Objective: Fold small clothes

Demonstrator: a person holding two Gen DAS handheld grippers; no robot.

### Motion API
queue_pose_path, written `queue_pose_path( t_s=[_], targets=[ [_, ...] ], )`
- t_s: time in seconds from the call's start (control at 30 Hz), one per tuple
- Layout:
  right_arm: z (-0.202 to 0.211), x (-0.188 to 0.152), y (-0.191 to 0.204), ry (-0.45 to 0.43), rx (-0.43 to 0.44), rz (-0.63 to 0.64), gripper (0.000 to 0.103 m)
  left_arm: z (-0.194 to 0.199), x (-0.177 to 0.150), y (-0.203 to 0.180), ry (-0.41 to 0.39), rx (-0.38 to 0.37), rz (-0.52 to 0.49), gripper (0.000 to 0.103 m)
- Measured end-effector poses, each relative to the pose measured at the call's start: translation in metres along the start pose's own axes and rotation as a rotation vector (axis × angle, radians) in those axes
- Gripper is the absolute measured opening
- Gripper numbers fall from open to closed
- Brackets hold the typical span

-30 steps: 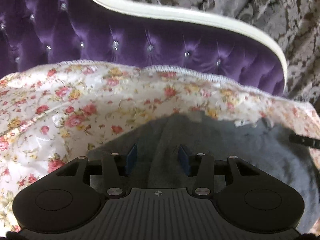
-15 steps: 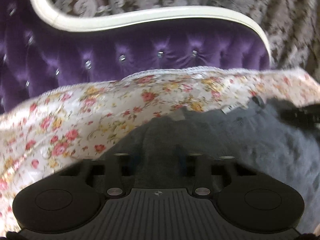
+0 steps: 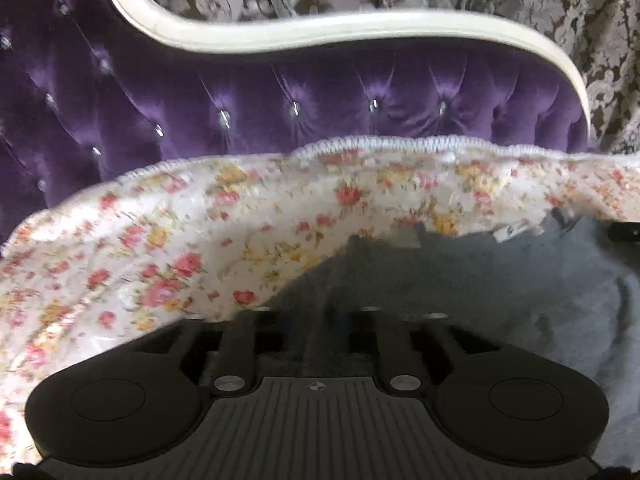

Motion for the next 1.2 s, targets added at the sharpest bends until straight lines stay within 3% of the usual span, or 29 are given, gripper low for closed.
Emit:
queue_pose_path(
  t_s=[0.07, 0.17, 0.27, 0.4, 0.5, 0.6, 0.63, 0.67, 0.83, 1.07, 1.2],
  targets=[
    [0.016, 0.002, -0.001, -0.042, 0.012, -0.002, 0.064, 0.02, 0.005, -0.007, -0.038, -0.025, 0.006, 0.038],
    [0.04, 0.003, 0.002, -0.099, 0.039, -0.006, 0.067, 0.047, 0.009, -0.025, -0.081, -0.101, 0.004, 0.051],
    [0.062, -0.001, 0.008, -0.136, 0.075, -0.017, 0.078, 0.063, 0.006, -0.052, -0.086, -0.174, -0.024, 0.057],
    [0.087, -0.017, 0.022, -0.136, 0.119, 0.003, 0.082, 0.058, -0.006, -0.087, -0.039, -0.236, -0.078, 0.059],
    [0.096, -0.033, 0.037, -0.106, 0.145, 0.018, 0.083, 0.042, -0.013, -0.105, -0.015, -0.217, -0.103, 0.059],
    [0.104, -0.046, 0.051, -0.089, 0.141, 0.031, 0.083, 0.016, -0.022, -0.115, 0.063, -0.187, -0.101, 0.059],
    [0.107, -0.051, 0.055, -0.089, 0.143, 0.024, 0.083, 0.009, -0.025, -0.114, 0.082, -0.175, -0.088, 0.063],
    [0.11, -0.054, 0.059, -0.09, 0.145, 0.014, 0.083, 0.004, -0.027, -0.112, 0.066, -0.171, -0.065, 0.07],
    [0.13, -0.069, 0.08, -0.124, 0.146, 0.028, 0.083, 0.001, -0.026, -0.106, 0.075, -0.165, -0.016, 0.071],
    [0.151, -0.093, 0.107, -0.12, 0.21, 0.054, 0.083, -0.006, -0.012, -0.103, 0.138, -0.194, 0.023, 0.071],
    [0.154, -0.108, 0.119, -0.099, 0.254, 0.063, 0.084, -0.006, -0.001, -0.099, 0.137, -0.247, 0.114, 0.071]
  ],
)
Point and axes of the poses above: each gripper's, at about its wrist camera, not at the fingertips, and z roughly against the way its jaws point, y to its left, x to its top, the point moved 3 cm from there along -z, roughly the way its jaws point, and after that the axes turned 6 degrees about -y, right-handed, at the moved point
